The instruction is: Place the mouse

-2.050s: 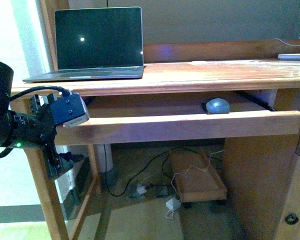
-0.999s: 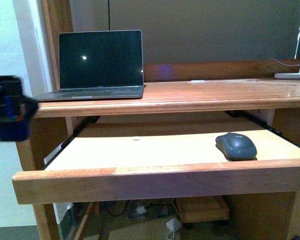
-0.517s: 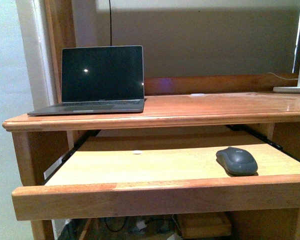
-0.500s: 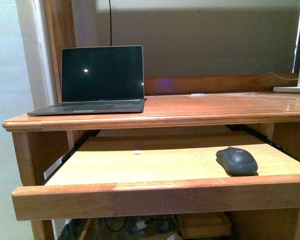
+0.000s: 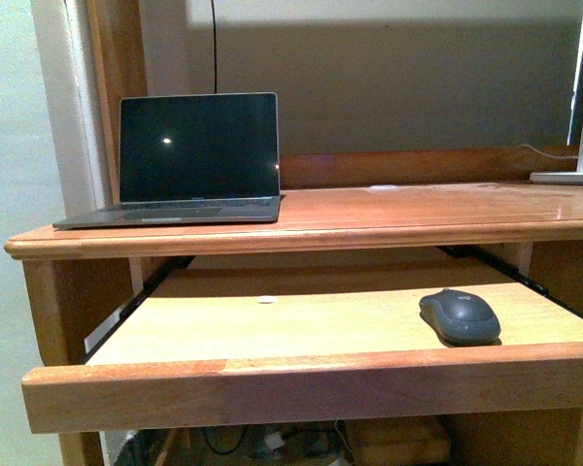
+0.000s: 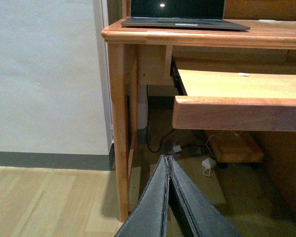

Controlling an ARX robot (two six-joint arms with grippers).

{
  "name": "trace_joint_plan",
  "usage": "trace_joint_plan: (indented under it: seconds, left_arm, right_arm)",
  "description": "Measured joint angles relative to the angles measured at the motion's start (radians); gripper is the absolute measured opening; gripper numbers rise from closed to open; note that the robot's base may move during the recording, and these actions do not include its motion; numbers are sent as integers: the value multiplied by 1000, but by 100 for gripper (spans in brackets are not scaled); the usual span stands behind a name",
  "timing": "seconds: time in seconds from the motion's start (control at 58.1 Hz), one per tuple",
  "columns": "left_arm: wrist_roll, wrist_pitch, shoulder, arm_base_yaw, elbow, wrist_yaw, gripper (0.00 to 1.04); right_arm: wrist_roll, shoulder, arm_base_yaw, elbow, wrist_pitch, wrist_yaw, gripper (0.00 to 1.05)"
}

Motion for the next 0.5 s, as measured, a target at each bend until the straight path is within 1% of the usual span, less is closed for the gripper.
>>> trace_joint_plan:
  seconds: [0.034, 0.103, 0.172, 0.276, 0.396, 0.5]
  left_arm:
    - [0, -1, -2, 30, 0, 3, 3]
    - [0, -1, -2, 39, 0, 18, 3]
    - [0, -1, -2, 40, 0, 18, 3]
    - [0, -1, -2, 41, 0, 18, 3]
    - [0, -2, -3, 41, 0, 18, 3]
    - [0, -2, -3, 41, 0, 18, 18]
  right_arm:
    - [5, 114, 66, 58, 84, 43, 97]
    - [-3, 352, 187, 172, 229, 109, 97]
    - [-16, 539, 248, 274, 282, 137, 97]
    - [-48, 702, 283, 360, 302, 166, 97]
    - [-93, 811, 314, 443, 304, 190, 97]
    - [-138, 886, 339, 518, 298, 224, 97]
